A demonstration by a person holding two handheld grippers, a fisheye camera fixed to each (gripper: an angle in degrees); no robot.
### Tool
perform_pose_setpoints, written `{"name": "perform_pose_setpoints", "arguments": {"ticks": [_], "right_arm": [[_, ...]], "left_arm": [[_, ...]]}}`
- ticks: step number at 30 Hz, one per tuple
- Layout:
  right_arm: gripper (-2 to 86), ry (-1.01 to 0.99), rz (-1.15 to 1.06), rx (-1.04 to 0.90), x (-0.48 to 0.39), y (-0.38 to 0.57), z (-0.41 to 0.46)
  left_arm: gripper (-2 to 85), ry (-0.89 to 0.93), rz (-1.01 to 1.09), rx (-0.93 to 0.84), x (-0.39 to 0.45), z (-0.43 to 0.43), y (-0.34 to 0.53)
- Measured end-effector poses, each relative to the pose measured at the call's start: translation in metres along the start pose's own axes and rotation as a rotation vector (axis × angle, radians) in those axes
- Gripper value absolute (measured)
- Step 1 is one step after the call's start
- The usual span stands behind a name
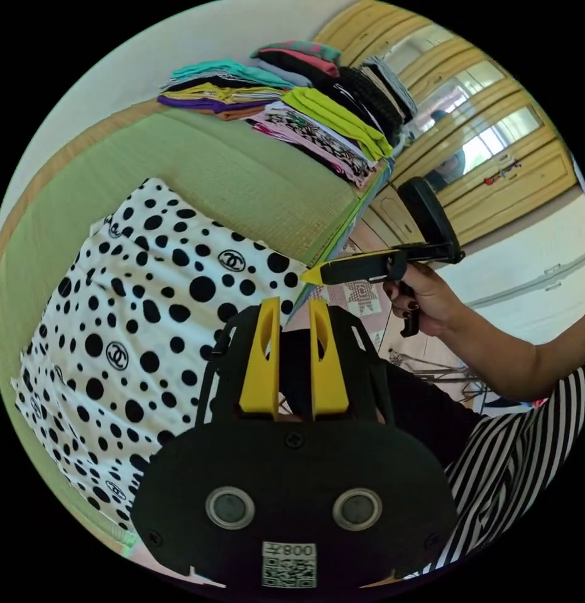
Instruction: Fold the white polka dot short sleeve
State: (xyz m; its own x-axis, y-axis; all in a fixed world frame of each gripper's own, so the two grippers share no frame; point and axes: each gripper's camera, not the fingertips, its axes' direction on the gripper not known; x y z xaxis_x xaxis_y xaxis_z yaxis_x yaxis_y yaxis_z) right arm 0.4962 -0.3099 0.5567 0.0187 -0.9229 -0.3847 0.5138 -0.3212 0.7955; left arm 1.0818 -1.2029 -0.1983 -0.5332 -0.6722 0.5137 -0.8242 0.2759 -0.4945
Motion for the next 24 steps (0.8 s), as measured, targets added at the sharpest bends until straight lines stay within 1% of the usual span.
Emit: {"name": "perform_pose_setpoints", "arguments": {"ticks": [2, 4, 10, 18, 22, 24], "right_arm": [[2.0, -0.03, -0.011, 0.004, 0.001, -0.003, -0.005], [2.0, -0.062, -0.021, 0.007, 0.002, -0.007, -0.008], [2.7, -0.093, -0.036, -0.018, 0.01, -0.02, -0.011], [6.1, -0.124, 0.043, 0.026, 0.049, -0.053, -0.021], [7.7, -0.149, 0.072, -0.02, 0.065, -0.084, -0.009], [8.3, -0.199, 0.078, -0.039, 0.07, -0.106, 0.0]], "left_arm": [[8.2, -0.059, 0.066, -0.034, 0.024, 0.009, -0.02], [7.8, -0.109, 0.089, -0.043, 0.039, 0.014, -0.032], [3.0, -0.23, 0.115, -0.063, 0.072, 0.02, -0.055], [1.5, -0.177, 0.041, -0.023, 0.083, 0.009, -0.064], [1.4, -0.165, 0.034, -0.012, 0.091, 0.005, -0.069], [1.4, -0.162, 0.034, -0.01, 0.094, 0.004, -0.072]]}}
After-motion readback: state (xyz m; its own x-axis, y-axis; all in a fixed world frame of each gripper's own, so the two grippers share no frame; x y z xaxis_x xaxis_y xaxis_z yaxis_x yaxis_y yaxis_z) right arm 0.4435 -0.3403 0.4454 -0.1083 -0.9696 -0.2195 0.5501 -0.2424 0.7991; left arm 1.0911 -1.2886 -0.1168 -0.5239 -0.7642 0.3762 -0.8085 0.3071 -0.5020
